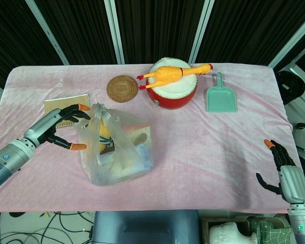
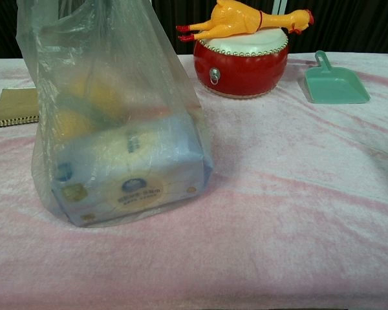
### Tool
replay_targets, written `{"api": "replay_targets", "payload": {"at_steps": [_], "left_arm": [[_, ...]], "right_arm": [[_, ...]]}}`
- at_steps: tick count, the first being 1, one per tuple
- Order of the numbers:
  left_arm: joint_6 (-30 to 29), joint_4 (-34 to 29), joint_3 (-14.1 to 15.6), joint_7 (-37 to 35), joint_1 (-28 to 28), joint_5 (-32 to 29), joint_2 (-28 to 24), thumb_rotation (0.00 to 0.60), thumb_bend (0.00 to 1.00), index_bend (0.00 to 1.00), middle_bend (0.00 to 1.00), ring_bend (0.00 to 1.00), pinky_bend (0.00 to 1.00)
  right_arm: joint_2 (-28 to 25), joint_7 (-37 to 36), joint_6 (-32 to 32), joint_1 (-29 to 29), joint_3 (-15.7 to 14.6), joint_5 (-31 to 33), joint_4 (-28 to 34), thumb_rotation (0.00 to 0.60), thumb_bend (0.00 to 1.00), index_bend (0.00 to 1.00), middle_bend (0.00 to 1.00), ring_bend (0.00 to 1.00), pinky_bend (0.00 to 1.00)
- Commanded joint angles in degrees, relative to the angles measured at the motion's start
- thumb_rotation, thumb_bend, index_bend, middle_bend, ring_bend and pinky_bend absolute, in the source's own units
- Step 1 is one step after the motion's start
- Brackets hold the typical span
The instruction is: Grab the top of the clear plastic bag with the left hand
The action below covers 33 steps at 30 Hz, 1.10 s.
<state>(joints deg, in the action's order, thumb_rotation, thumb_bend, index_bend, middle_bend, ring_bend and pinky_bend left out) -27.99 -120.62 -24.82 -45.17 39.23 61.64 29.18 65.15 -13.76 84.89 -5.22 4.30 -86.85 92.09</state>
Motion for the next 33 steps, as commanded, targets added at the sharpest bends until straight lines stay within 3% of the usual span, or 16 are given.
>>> {"api": "replay_targets", "payload": {"at_steps": [1, 33], "left_arm": [[0.1, -0.1, -0.1, 0.1, 0.0, 0.0, 0.1, 0.6, 0.04, 0.19, 0.27, 0.17, 0.22], [2.1, 0.2, -0.7, 2.8, 2.2, -2.9, 2.7, 0.6, 0.04, 0.19, 0.27, 0.17, 0.22]], "right_arm": [[0.0, 0.0, 0.0, 0.0, 0.0, 0.0, 0.0, 0.6, 0.28, 0.0, 0.0, 0.0, 0.18], [0.0, -0.2, -0.1, 0.0, 0.1, 0.0, -0.1, 0.6, 0.28, 0.0, 0.0, 0.0, 0.18]]}}
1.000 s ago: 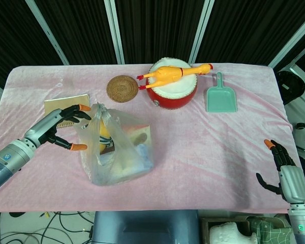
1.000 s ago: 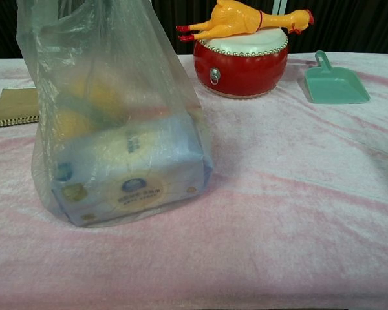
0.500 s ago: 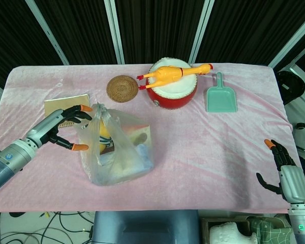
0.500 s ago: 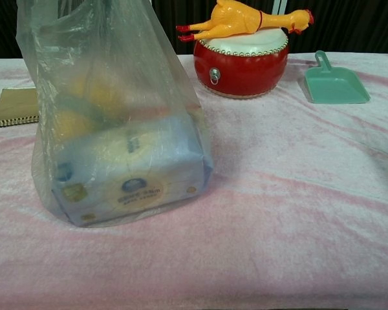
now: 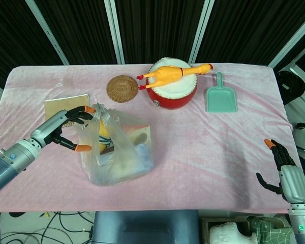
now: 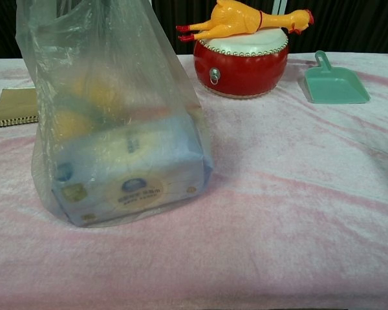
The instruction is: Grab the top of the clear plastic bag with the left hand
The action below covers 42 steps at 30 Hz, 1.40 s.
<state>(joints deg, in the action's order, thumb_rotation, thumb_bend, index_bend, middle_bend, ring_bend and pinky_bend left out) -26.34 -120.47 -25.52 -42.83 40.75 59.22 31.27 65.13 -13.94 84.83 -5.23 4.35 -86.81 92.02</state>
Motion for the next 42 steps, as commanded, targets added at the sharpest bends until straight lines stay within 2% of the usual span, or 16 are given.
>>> {"api": "replay_targets", "payload": {"at_steps": [1, 14, 27, 36, 42], "left_arm": [[0.6, 0.2, 0.1, 0.8, 1.1, -0.9, 1.0, 0.6, 0.04, 0.19, 0.27, 0.17, 0.22], [1.1, -0.2, 2.3, 8.3, 8.7, -8.8, 5.5, 0.6, 0.04, 0.19, 0.27, 0.17, 0.22], [-3.1, 0.1, 5.0, 15.1, 15.1, -17.4, 10.9, 0.6, 0.02, 0.19, 0.27, 0.17, 0.22], [-9.2, 1.5, 4.7, 17.1, 16.3, -18.0, 18.1, 0.6, 0.01, 0.19, 0.27, 0.17, 0.22], [-14.1, 2.5, 3.3, 16.3, 15.4, -15.6, 24.0, 0.6, 0.0, 0.19, 0.27, 0.17, 0.22]], "right_arm": [[0.0, 0.0, 0.0, 0.0, 0.0, 0.0, 0.0, 0.6, 0.28, 0.0, 0.0, 0.0, 0.18], [0.0, -0.3, 0.0, 0.0, 0.1, 0.0, -0.1, 0.6, 0.28, 0.0, 0.0, 0.0, 0.18], [0.0, -0.5, -0.1, 0.0, 0.1, 0.1, -0.1, 0.6, 0.28, 0.0, 0.0, 0.0, 0.18], [0.0, -0.6, -0.1, 0.0, 0.1, 0.2, 0.0, 0.6, 0.28, 0.0, 0.0, 0.0, 0.18], [-0.1, -0.7, -0.2, 0.0, 0.1, 0.1, 0.0, 0.6, 0.29, 0.0, 0.0, 0.0, 0.18]]}}
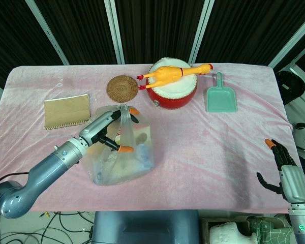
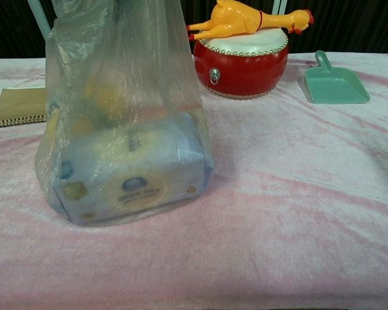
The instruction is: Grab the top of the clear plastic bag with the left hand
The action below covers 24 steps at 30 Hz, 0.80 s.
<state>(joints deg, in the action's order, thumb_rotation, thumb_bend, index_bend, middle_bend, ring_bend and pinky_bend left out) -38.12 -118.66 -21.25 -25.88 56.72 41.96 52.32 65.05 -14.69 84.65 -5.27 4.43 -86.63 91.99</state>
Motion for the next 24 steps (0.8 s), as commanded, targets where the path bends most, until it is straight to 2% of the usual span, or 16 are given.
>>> {"api": "replay_targets", "payload": {"at_steps": [1, 13, 18, 21, 24], "left_arm": [[-2.9, 0.9, -1.1, -0.9, -0.8, 2.2, 3.8, 0.6, 0.0, 0.19, 0.27, 0.17, 0.22], [-10.0, 1.8, -4.3, -5.1, -2.7, 7.7, 14.1, 0.6, 0.0, 0.18, 0.27, 0.17, 0.22], [-12.0, 0.5, -6.2, -8.6, -4.1, 9.3, 16.4, 0.6, 0.0, 0.18, 0.27, 0.17, 0.22], [-15.3, -0.6, -8.4, -10.8, -5.7, 11.4, 17.6, 0.6, 0.0, 0.18, 0.27, 0.17, 0.23], [-16.3, -1.1, -9.1, -11.5, -6.5, 12.0, 17.9, 0.6, 0.0, 0.18, 0.27, 0.18, 0.24]], "right_arm": [[0.0, 0.0, 0.0, 0.0, 0.0, -0.1, 0.0, 0.6, 0.29, 0.0, 0.0, 0.0, 0.18], [0.0, 0.0, 0.0, 0.0, 0.0, -0.1, 0.0, 0.6, 0.29, 0.0, 0.0, 0.0, 0.18], [0.0, 0.0, 0.0, 0.0, -0.1, -0.1, 0.0, 0.6, 0.29, 0.0, 0.0, 0.0, 0.18], [-0.1, -0.1, 0.0, 0.0, -0.1, -0.2, 0.0, 0.6, 0.29, 0.0, 0.0, 0.0, 0.18], [-0.1, -0.1, 0.0, 0.0, -0.1, -0.3, 0.0, 0.6, 0.29, 0.0, 0.0, 0.0, 0.18]]}}
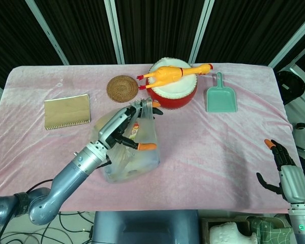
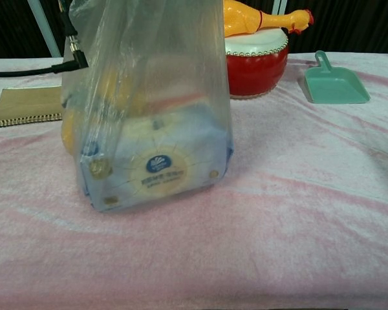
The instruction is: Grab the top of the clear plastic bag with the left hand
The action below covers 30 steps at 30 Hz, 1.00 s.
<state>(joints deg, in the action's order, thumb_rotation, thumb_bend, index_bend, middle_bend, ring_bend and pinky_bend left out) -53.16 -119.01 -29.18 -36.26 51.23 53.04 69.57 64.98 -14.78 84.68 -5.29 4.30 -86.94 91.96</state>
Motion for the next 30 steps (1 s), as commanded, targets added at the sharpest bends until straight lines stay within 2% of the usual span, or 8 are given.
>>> {"api": "replay_targets", "payload": {"at_steps": [1, 9, 24, 30], "left_arm": [[-1.6, -0.9, -1.5, -1.6, -1.2, 0.9, 0.8, 0.6, 0.0, 0.18, 0.27, 0.18, 0.24], [-3.5, -2.3, -4.2, -4.6, -2.8, -0.1, 1.5, 0.6, 0.0, 0.2, 0.38, 0.3, 0.35], [-7.3, -6.4, -10.5, -5.9, -3.5, -1.7, 1.5, 0.6, 0.0, 0.38, 0.57, 0.47, 0.48], [-9.3, -7.7, -11.3, -4.7, -3.5, -2.8, 2.0, 0.6, 0.0, 0.52, 0.75, 0.62, 0.62]], "right_arm": [[0.0, 0.0, 0.0, 0.0, 0.0, 0.0, 0.0, 0.6, 0.29, 0.0, 0.0, 0.0, 0.18], [0.0, 0.0, -0.1, 0.0, -0.1, 0.0, 0.1, 0.6, 0.29, 0.0, 0.0, 0.0, 0.18], [-0.1, 0.1, -0.1, 0.0, -0.2, -0.1, 0.2, 0.6, 0.29, 0.0, 0.0, 0.0, 0.18], [-0.1, 0.2, -0.2, 0.0, -0.2, -0.1, 0.2, 0.6, 0.29, 0.0, 0.0, 0.0, 0.18]]}}
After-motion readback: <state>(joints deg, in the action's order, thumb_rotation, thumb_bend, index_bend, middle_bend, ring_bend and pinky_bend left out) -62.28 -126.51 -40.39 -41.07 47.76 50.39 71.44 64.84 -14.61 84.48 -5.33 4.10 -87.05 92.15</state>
